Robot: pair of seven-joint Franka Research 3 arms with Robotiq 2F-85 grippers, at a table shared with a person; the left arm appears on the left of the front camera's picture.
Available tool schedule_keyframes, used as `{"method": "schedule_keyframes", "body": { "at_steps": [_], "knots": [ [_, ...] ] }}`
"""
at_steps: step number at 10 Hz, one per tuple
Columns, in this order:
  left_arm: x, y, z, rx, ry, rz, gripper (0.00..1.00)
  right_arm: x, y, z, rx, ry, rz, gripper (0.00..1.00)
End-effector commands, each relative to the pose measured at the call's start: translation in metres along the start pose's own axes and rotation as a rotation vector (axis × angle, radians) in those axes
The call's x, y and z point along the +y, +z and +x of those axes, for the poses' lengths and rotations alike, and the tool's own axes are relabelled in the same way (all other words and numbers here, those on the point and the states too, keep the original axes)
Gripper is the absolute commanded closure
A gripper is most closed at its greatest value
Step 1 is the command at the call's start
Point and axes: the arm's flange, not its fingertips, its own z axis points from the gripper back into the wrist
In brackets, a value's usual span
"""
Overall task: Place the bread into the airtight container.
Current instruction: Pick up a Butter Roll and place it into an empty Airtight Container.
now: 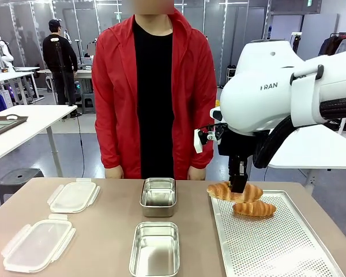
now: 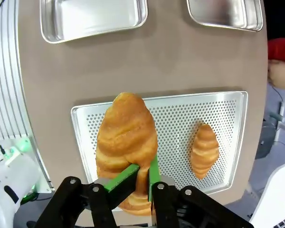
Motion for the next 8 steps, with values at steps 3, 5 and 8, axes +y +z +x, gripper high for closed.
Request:
{"method": "schedule_keyframes", "body": {
  "at_steps": [3, 5, 8],
  "knots": [
    [-0.001, 0.001, -0.001, -0.002, -0.003, -0.004, 0.00, 0.016, 0.000, 0.028, -0.014, -0.009, -0.125, 0.90],
    [-0.001, 0.001, -0.001, -0.002, -0.003, -0.004, 0.00, 0.045, -0.025, 0.094, 0.058, -0.001, -0.038, 0.90],
    [-0.001, 0.001, -0.001, -0.002, -0.003, -0.004, 0.00, 0.075, -0.043, 0.160, 0.086, -0.055, 0.023, 0.90]
  ]
}}
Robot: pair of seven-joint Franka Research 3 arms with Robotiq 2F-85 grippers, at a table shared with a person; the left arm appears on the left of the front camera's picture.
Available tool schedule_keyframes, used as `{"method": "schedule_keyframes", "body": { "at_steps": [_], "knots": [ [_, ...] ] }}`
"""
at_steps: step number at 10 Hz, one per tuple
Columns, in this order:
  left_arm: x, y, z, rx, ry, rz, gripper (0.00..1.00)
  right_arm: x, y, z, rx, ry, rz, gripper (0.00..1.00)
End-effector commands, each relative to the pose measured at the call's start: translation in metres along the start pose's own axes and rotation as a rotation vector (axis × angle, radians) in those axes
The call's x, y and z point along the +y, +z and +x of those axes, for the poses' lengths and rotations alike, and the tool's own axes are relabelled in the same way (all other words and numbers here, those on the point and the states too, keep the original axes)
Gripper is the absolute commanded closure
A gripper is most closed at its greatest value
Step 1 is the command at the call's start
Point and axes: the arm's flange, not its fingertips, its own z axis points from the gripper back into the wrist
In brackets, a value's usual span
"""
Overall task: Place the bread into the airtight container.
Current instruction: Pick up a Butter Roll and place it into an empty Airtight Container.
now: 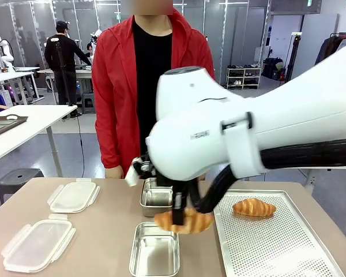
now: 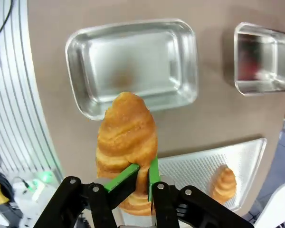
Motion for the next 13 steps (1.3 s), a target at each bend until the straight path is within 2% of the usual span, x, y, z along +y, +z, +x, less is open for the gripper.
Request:
{"method": "schedule_keyframes", "body": {
  "at_steps": [1, 4, 6, 7, 8, 9, 10, 13],
  "knots": [
    [-0.001, 0.001, -0.001, -0.002, -0.002, -0.004, 0.00, -0.012, -0.003, 0.030, 0.049, -0.152, 0.016, 0.90],
    [-0.001, 0.001, -0.001, -0.002, -0.002, -0.004, 0.00, -0.010, -0.017, 0.043, 0.009, -0.556, 0.024, 0.90],
    [-0.001, 0.001, -0.001, -0.002, -0.002, -0.004, 0.00, -0.006, -0.015, 0.037, 0.057, -0.819, 0.134, 0.90],
    [-0.001, 0.001, -0.001, -0.002, -0.002, -0.004, 0.00, -0.006, -0.014, 0.034, 0.014, -0.916, 0.181, 0.90],
    [-0.001, 0.001, -0.001, -0.002, -0.002, -0.004, 0.00, -0.002, -0.018, 0.035, 0.008, -0.957, 0.264, 0.90],
    [-0.001, 0.001, -0.001, -0.002, -0.002, -0.004, 0.00, 0.001, -0.027, 0.035, -0.017, -1.008, 0.277, 0.90],
    [-0.001, 0.001, -0.001, -0.002, -0.002, -0.004, 0.00, -0.001, -0.038, 0.034, -0.047, -1.042, 0.234, 0.90],
    [-0.001, 0.001, -0.001, -0.002, -0.002, -0.004, 0.00, -0.008, -0.062, 0.035, 0.002, -1.082, 0.086, 0.90]
  ]
}}
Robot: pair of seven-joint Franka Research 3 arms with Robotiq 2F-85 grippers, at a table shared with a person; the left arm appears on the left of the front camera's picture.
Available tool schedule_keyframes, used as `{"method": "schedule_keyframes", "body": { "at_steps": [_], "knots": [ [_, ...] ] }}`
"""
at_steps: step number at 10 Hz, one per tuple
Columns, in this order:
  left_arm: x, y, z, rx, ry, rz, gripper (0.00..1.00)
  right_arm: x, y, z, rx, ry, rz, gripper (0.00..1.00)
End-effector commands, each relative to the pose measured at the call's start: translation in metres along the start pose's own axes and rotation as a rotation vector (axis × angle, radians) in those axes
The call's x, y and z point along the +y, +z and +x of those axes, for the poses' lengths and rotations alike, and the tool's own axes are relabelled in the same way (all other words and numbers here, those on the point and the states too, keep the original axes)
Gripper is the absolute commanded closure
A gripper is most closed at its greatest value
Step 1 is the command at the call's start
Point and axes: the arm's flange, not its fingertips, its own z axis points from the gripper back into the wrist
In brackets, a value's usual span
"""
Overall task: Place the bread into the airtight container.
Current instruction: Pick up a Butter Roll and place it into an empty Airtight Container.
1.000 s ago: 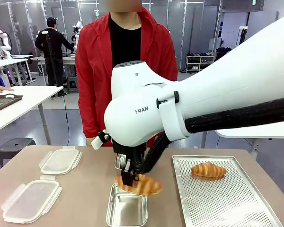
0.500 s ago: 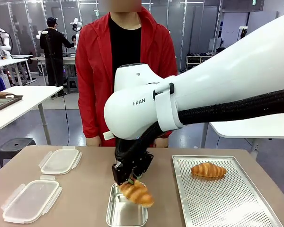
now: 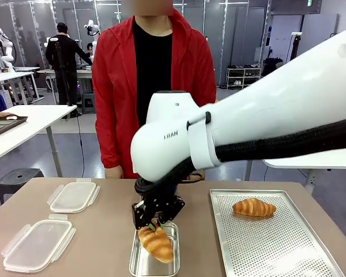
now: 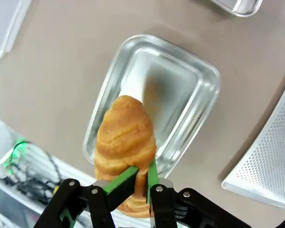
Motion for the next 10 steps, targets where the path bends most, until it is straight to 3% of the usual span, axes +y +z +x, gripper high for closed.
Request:
{"method": "schedule_keyframes", "body": {
  "at_steps": [1, 3, 4, 5, 8, 10],
  "knots": [
    [-0.001, 0.001, -0.001, -0.002, -0.003, -0.004, 0.00, 0.000, -0.021, 0.006, -0.032, -0.039, -0.071, 0.90],
    [-0.001, 0.001, -0.001, -0.002, -0.003, -0.004, 0.00, -0.006, -0.034, 0.017, -0.069, -0.033, -0.089, 0.90],
    [-0.001, 0.001, -0.001, -0.002, -0.003, -0.004, 0.00, -0.009, -0.038, 0.021, -0.085, -0.020, -0.060, 0.84],
    [-0.001, 0.001, -0.001, -0.002, -0.003, -0.004, 0.00, -0.010, -0.040, 0.024, -0.085, -0.021, -0.048, 0.69],
    [-0.001, 0.001, -0.001, -0.002, -0.003, -0.004, 0.00, -0.012, -0.048, 0.031, -0.080, -0.016, -0.025, 0.00],
    [-0.001, 0.001, -0.001, -0.002, -0.003, -0.004, 0.00, -0.018, -0.048, 0.028, -0.083, -0.020, -0.007, 0.00]
  ]
}}
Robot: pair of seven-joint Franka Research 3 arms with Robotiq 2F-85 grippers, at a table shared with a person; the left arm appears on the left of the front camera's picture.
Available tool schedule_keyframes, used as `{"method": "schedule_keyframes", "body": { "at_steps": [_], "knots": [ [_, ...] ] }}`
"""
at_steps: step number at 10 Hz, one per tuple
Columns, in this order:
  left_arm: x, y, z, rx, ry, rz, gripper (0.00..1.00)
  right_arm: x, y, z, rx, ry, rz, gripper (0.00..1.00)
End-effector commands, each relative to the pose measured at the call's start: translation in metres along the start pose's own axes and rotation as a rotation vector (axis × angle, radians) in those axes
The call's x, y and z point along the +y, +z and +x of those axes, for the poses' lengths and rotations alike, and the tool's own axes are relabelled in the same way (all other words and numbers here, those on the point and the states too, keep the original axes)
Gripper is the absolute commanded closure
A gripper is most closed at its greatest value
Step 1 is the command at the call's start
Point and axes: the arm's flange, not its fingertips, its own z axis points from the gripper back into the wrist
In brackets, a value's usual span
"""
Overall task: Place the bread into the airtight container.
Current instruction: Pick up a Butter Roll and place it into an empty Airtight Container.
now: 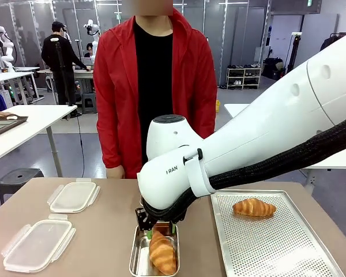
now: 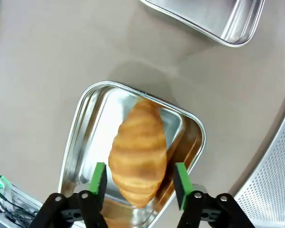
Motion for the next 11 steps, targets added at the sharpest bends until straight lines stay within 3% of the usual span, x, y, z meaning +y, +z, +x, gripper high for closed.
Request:
{"method": "schedule_keyframes", "body": {
  "at_steps": [1, 2, 3, 11],
  "knots": [
    [-0.001, 0.001, -0.001, -0.002, -0.003, -0.004, 0.00, -0.005, -0.001, 0.000, -0.016, -0.002, 0.030, 0.01],
    [-0.001, 0.001, -0.001, -0.002, -0.003, -0.004, 0.00, -0.008, 0.000, 0.000, -0.021, 0.007, 0.037, 0.00],
    [-0.001, 0.001, -0.001, -0.002, -0.003, -0.004, 0.00, -0.014, 0.000, 0.000, 0.000, 0.014, 0.048, 0.07],
    [-0.001, 0.001, -0.001, -0.002, -0.003, -0.004, 0.00, -0.002, 0.000, 0.001, -0.004, -0.004, 0.005, 0.07]
  ]
}}
